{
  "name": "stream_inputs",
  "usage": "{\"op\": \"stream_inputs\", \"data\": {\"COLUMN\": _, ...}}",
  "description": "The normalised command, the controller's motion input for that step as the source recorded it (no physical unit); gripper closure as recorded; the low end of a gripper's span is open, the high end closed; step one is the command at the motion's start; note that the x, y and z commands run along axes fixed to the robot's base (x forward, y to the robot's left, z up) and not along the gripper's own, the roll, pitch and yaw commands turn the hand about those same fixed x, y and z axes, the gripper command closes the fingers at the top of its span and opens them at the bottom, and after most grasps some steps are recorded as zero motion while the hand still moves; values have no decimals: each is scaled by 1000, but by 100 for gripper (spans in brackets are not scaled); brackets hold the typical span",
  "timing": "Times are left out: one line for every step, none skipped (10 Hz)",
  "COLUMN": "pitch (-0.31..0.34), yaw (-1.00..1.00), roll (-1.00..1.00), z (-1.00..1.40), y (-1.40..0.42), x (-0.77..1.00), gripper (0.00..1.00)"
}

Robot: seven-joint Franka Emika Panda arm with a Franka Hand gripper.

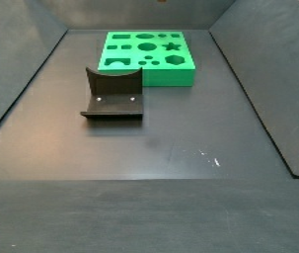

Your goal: Insert the square-circle object.

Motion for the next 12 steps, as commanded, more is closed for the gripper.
{"op": "stream_inputs", "data": {"pitch": -74, "yaw": -900, "roll": -39, "z": -563, "y": -137, "x": -51, "gripper": 100}}
{"op": "stream_inputs", "data": {"pitch": -83, "yaw": -894, "roll": -41, "z": -574, "y": -146, "x": -63, "gripper": 100}}
{"op": "stream_inputs", "data": {"pitch": -87, "yaw": -894, "roll": -47, "z": -583, "y": -131, "x": -69, "gripper": 100}}
{"op": "stream_inputs", "data": {"pitch": -91, "yaw": -923, "roll": -61, "z": -551, "y": -89, "x": -63, "gripper": 100}}
{"op": "stream_inputs", "data": {"pitch": -51, "yaw": -1000, "roll": -64, "z": -320, "y": -17, "x": 0, "gripper": 100}}
{"op": "stream_inputs", "data": {"pitch": 0, "yaw": -1000, "roll": -34, "z": -146, "y": -3, "x": 0, "gripper": 100}}
{"op": "stream_inputs", "data": {"pitch": 0, "yaw": -1000, "roll": -6, "z": -146, "y": -20, "x": 0, "gripper": 100}}
{"op": "stream_inputs", "data": {"pitch": 0, "yaw": -1000, "roll": 0, "z": -160, "y": -43, "x": 0, "gripper": 100}}
{"op": "stream_inputs", "data": {"pitch": -17, "yaw": -1000, "roll": 0, "z": -180, "y": -49, "x": 0, "gripper": 100}}
{"op": "stream_inputs", "data": {"pitch": 0, "yaw": -906, "roll": 64, "z": -120, "y": -237, "x": 0, "gripper": 100}}
{"op": "stream_inputs", "data": {"pitch": 0, "yaw": -806, "roll": 99, "z": -280, "y": -380, "x": 0, "gripper": 100}}
{"op": "stream_inputs", "data": {"pitch": -31, "yaw": -694, "roll": 0, "z": -351, "y": -557, "x": 0, "gripper": 100}}
